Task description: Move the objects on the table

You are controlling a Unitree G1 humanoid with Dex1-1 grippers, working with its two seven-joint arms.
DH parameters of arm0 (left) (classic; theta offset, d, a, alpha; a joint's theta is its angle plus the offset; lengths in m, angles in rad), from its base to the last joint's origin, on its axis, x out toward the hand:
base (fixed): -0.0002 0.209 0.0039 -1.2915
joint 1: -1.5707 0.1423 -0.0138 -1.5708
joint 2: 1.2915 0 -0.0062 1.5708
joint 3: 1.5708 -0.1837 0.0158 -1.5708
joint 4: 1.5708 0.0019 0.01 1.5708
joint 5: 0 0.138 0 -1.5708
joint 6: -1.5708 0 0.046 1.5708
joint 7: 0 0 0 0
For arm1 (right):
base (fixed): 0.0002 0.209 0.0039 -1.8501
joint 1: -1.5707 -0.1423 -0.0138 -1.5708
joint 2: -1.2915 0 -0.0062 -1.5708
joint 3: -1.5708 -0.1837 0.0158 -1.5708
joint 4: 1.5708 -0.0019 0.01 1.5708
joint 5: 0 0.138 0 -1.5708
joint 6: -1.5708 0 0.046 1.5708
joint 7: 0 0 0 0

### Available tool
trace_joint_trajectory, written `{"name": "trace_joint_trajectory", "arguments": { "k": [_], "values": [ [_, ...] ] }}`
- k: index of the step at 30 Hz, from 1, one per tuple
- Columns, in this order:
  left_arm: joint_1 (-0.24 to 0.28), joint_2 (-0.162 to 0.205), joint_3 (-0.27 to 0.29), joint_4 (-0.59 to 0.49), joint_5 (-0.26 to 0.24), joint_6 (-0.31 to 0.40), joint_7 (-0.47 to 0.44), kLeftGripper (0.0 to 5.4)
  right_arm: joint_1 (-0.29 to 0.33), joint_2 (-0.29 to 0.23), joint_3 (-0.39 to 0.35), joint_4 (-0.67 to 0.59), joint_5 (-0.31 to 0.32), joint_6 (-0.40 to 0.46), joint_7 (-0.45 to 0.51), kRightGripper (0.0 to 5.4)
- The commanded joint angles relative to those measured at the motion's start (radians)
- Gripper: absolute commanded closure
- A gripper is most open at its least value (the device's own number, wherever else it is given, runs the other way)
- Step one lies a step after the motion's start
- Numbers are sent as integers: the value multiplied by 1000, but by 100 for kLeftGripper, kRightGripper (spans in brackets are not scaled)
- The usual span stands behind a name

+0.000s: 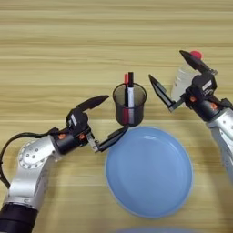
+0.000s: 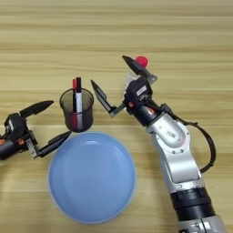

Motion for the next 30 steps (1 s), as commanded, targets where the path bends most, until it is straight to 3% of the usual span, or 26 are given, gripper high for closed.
{"name": "trace_joint_trajectory", "arguments": {
  "k": [1,7,9,10,12,16,20,30],
  "values": [
    [-26,-24,45,-20,-40,-13,46,2,-8,3,-9,6,5,9,0,0],
    [-115,-130,129,26,-29,-39,251,2,-3,12,-2,11,3,13,1,0],
    [-158,-171,169,76,29,-87,379,2,-4,15,-1,12,2,15,1,0],
    [-174,-180,179,107,73,-120,432,2,-4,16,0,14,1,15,0,0],
    [-193,-193,190,146,107,-143,493,2,-4,18,1,16,1,16,0,0],
    [-236,-190,194,242,217,-205,615,2,-8,23,2,20,2,26,-3,0],
    [-296,-182,224,380,262,-243,723,2,-17,28,7,25,-1,42,-4,0],
    [-381,-178,222,641,290,-346,789,2,-72,39,15,68,-18,118,-10,0]
  ]
}}
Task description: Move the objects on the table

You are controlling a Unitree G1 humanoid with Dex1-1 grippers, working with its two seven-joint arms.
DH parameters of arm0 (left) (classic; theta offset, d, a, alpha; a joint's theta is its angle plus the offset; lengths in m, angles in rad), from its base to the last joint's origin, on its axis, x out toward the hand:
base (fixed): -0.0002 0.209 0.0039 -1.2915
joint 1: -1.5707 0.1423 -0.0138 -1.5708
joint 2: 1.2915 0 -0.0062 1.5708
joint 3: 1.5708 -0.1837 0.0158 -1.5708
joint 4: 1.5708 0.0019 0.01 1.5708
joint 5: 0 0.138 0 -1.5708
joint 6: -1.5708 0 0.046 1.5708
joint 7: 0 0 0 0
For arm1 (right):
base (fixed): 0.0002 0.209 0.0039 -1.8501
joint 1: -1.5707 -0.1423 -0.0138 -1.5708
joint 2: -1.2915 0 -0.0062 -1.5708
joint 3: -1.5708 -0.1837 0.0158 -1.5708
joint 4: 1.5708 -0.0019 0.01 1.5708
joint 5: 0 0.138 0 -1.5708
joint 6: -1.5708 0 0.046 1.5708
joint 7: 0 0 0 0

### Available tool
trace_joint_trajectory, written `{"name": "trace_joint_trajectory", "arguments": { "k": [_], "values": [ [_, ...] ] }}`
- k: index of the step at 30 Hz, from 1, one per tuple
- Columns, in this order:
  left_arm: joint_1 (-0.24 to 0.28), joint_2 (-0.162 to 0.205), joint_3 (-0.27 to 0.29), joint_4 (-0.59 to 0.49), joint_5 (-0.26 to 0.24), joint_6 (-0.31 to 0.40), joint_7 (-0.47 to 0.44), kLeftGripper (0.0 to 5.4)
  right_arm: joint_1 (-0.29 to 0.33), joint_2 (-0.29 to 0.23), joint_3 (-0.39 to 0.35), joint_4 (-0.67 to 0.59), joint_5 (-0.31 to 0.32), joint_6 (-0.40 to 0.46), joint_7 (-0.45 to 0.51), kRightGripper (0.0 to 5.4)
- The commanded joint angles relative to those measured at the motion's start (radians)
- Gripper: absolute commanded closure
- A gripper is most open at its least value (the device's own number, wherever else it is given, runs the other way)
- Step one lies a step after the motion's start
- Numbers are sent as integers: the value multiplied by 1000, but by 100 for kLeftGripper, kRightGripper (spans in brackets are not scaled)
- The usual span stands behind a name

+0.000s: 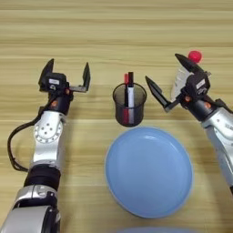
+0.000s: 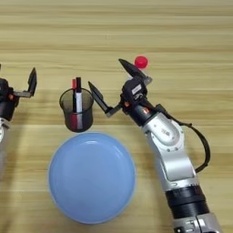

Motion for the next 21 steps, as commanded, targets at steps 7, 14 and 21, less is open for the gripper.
{"name": "trace_joint_trajectory", "arguments": {
  "k": [7,14,21],
  "values": [
    [-65,4,1,172,14,-79,25,2,-120,27,15,54,24,166,16,0],
    [-73,3,0,206,11,-103,22,2,-194,49,16,71,87,346,50,0],
    [-75,2,-1,213,10,-113,19,2,-247,64,-2,83,153,501,72,0]
  ]
}}
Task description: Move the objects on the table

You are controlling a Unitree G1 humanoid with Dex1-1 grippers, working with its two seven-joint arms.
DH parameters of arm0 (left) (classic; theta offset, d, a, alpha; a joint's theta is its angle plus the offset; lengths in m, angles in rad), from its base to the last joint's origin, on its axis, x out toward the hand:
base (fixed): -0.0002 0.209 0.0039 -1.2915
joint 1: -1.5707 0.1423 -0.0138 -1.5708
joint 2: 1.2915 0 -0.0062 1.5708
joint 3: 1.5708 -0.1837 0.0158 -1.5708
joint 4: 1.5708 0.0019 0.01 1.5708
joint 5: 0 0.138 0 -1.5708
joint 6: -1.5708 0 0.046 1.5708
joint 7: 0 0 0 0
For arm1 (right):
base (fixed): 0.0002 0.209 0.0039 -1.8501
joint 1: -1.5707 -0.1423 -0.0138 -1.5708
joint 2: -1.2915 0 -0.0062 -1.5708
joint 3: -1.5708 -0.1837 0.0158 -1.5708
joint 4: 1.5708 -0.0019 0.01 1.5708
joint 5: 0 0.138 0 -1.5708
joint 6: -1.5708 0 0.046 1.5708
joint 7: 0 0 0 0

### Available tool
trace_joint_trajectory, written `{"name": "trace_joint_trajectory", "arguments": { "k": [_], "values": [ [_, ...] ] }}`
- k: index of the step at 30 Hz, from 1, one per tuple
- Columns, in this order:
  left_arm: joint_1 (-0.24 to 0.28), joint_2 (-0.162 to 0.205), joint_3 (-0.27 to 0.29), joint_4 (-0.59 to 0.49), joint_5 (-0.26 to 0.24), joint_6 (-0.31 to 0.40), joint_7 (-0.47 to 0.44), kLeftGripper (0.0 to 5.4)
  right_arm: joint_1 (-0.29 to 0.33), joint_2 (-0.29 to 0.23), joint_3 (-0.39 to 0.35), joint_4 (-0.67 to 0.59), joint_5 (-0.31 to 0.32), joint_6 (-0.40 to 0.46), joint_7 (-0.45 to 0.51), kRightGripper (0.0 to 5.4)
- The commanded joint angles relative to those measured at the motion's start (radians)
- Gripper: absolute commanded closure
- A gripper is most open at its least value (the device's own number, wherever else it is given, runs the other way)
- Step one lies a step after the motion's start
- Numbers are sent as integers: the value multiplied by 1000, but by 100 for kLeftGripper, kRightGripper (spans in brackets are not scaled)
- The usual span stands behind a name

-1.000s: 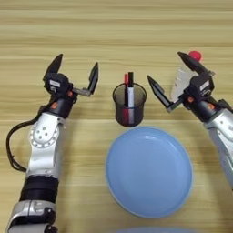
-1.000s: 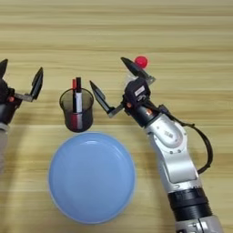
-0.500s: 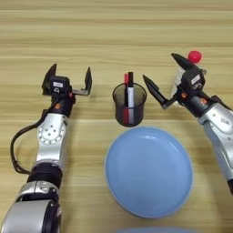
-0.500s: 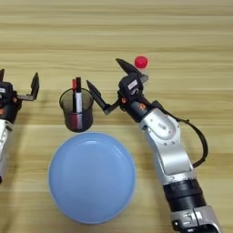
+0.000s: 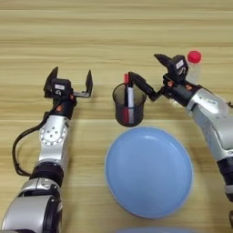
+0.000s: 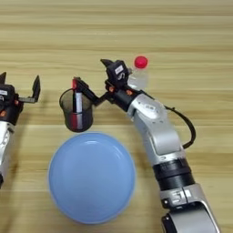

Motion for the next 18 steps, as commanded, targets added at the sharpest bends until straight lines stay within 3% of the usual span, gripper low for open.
{"name": "trace_joint_trajectory", "arguments": {
  "k": [1,8,18],
  "values": [
    [-20,1,-3,14,-3,-8,0,2,-46,3,-11,13,37,85,15,0],
    [-22,2,-2,17,-6,-13,-4,2,-99,15,-17,106,35,117,20,0],
    [-20,2,-1,10,-9,-13,-9,0,-163,33,-1,254,4,92,37,113]
  ]
}}
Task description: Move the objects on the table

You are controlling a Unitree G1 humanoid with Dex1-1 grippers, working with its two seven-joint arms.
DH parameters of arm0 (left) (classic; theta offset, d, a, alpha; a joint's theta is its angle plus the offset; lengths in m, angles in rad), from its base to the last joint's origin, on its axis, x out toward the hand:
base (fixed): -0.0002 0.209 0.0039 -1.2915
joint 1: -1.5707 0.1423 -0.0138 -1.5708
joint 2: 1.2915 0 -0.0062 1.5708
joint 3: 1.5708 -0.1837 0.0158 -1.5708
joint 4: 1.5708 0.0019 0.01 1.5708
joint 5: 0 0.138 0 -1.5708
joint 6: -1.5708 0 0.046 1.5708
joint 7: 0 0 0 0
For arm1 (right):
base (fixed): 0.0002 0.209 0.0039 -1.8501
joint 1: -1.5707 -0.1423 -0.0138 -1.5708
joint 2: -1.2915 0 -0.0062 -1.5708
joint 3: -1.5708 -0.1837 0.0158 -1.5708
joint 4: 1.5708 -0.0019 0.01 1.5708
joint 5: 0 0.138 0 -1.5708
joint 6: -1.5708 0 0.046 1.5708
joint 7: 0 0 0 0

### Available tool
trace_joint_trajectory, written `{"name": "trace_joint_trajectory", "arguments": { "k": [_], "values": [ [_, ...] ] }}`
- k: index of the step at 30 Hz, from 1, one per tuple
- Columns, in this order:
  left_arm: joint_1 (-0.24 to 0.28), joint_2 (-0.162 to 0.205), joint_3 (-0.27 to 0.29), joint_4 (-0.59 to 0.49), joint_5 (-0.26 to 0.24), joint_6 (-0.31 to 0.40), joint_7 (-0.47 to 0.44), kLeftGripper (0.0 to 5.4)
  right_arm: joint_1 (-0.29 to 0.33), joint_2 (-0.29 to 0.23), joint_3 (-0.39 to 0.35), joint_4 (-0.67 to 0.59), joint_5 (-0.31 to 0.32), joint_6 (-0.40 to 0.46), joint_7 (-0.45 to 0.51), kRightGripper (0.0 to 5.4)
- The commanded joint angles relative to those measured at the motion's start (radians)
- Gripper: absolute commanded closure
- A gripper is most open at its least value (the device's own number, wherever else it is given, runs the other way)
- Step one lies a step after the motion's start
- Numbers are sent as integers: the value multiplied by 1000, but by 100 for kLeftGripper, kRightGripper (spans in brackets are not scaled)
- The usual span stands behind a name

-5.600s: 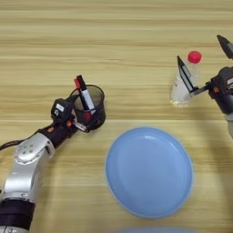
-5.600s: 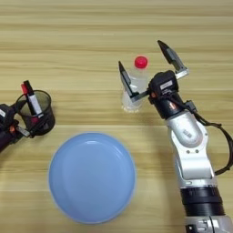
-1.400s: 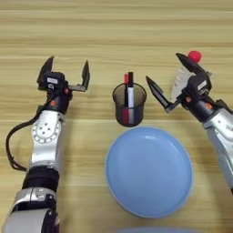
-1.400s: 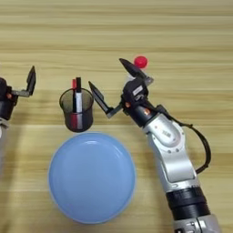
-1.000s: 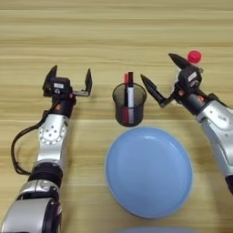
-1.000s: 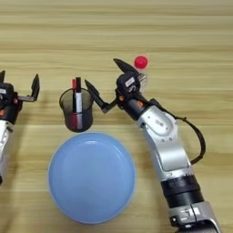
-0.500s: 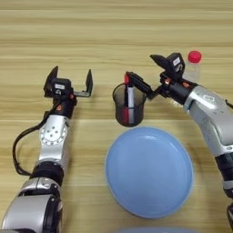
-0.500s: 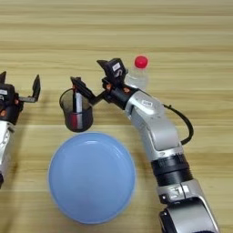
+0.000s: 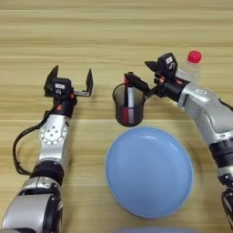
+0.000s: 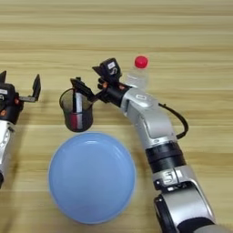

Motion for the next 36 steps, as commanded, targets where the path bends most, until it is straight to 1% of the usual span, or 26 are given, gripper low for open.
{"name": "trace_joint_trajectory", "arguments": {
  "k": [1,9,11,13,25,27,29,31,32,36],
  "values": [
    [-13,2,-1,2,-8,-7,-2,0,-37,7,10,42,-24,-8,14,126],
    [-11,-1,-3,-3,-8,-6,-4,0,-51,29,25,98,-45,-6,38,211],
    [-10,-2,-3,-5,-9,-7,-5,0,-55,33,24,114,-50,-10,42,242],
    [-9,-2,-3,-7,-10,-7,-5,0,-59,35,22,123,-52,-13,44,255],
    [-8,-2,-2,-9,-11,-6,-7,0,-56,39,13,116,-65,-31,48,387],
    [-8,-1,-2,-8,-12,-5,-8,0,-55,37,10,109,-66,-34,47,401],
    [-8,-1,-2,-8,-12,-5,-9,0,-54,35,8,103,-66,-34,47,431],
    [-9,0,-2,-7,-12,-5,-9,0,-52,35,7,97,-67,-35,47,440],
    [-9,0,-2,-6,-11,-6,-10,0,-52,35,7,95,-68,-36,46,463],
    [-10,1,-2,-4,-11,-6,-11,0,-49,35,6,91,-71,-39,45,471]
  ]
}}
